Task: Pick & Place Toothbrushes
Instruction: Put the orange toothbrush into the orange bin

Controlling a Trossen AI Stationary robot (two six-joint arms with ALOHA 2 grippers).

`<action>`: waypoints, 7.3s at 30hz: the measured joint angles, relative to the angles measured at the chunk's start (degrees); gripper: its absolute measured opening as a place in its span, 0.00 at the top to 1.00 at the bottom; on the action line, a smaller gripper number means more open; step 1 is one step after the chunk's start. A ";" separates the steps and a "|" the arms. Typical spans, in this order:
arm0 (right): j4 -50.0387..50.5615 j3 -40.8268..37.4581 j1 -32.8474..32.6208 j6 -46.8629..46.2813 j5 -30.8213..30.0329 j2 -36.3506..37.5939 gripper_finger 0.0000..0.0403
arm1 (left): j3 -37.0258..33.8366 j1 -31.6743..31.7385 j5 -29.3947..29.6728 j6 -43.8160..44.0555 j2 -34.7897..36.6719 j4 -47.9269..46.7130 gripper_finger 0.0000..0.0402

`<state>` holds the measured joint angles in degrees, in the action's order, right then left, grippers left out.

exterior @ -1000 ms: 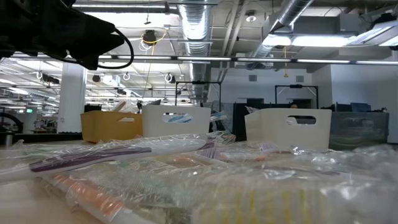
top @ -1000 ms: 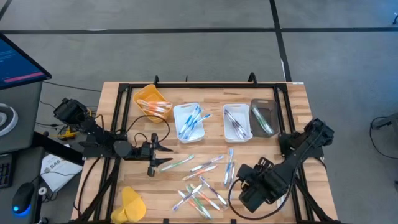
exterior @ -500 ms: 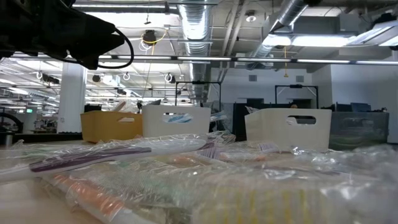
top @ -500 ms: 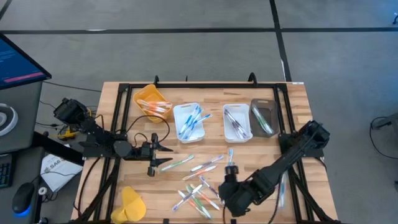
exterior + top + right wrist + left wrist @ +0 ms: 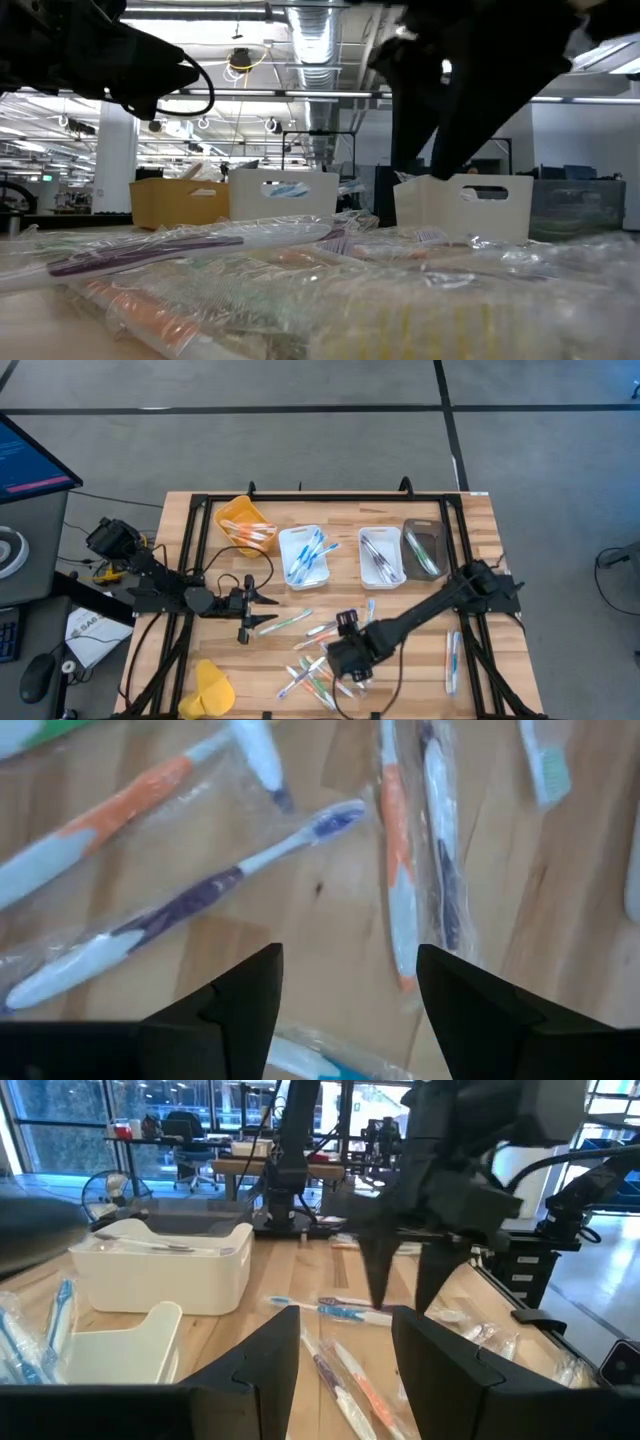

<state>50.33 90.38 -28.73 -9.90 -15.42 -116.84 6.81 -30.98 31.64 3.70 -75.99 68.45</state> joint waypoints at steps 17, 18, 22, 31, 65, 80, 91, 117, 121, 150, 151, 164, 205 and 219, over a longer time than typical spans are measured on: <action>-5.98 0.27 3.65 1.93 5.09 -2.49 0.44 | 0.00 -0.20 -0.02 2.15 0.00 -0.59 0.62; -5.51 0.02 3.65 2.80 5.06 -2.91 0.44 | 0.00 -0.20 -0.01 2.70 0.00 -0.60 0.62; -7.16 0.33 4.02 4.46 5.01 -5.25 0.44 | -0.06 -0.20 -0.02 3.01 0.02 -1.14 0.62; -5.11 0.08 5.91 4.01 4.89 -7.36 0.44 | -0.11 -0.20 -0.02 3.45 -0.02 -2.78 0.62; -6.01 0.45 7.69 3.88 3.43 -7.03 0.44 | -0.11 -0.20 -1.68 5.84 -0.02 -4.22 0.62; -8.38 0.45 7.32 -0.13 3.59 -7.02 0.44 | -0.11 -0.20 -1.77 7.32 -0.02 -4.22 0.62; -10.54 0.45 6.91 -5.65 3.61 -7.02 0.44 | -0.11 -0.20 -1.90 7.34 -0.02 -4.68 0.62; -13.28 0.88 8.19 -5.60 4.20 -11.06 0.44 | -0.13 -0.17 -1.73 7.80 -0.02 -5.53 0.62; -12.27 1.08 8.52 -5.19 5.10 -12.25 0.45 | -0.13 -0.17 -1.73 7.80 -0.04 -5.53 0.62; 1.18 10.70 5.62 -5.34 -0.51 -13.82 0.97 | -0.13 -0.17 -1.77 7.78 -0.04 -6.14 0.62; 2.64 11.76 5.28 -5.99 -1.44 -13.87 0.97 | -0.13 -0.17 -1.77 7.78 -0.04 -6.14 0.62; 20.11 21.07 -1.90 -22.44 -8.05 -13.50 0.97 | -0.13 -0.17 -2.69 6.97 -0.04 -5.93 0.62; -2.82 37.69 -6.11 -0.25 -39.94 -13.28 0.97 | 14.17 -0.44 -20.04 -11.19 -0.07 -4.87 0.36; -2.23 37.65 -3.41 -2.59 -35.39 -13.92 0.97 | 14.17 -0.42 -25.49 -13.79 -0.09 -4.01 0.39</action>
<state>48.09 128.03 -32.14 -12.49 -50.81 -130.76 20.98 -31.40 6.15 -10.09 -76.07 64.43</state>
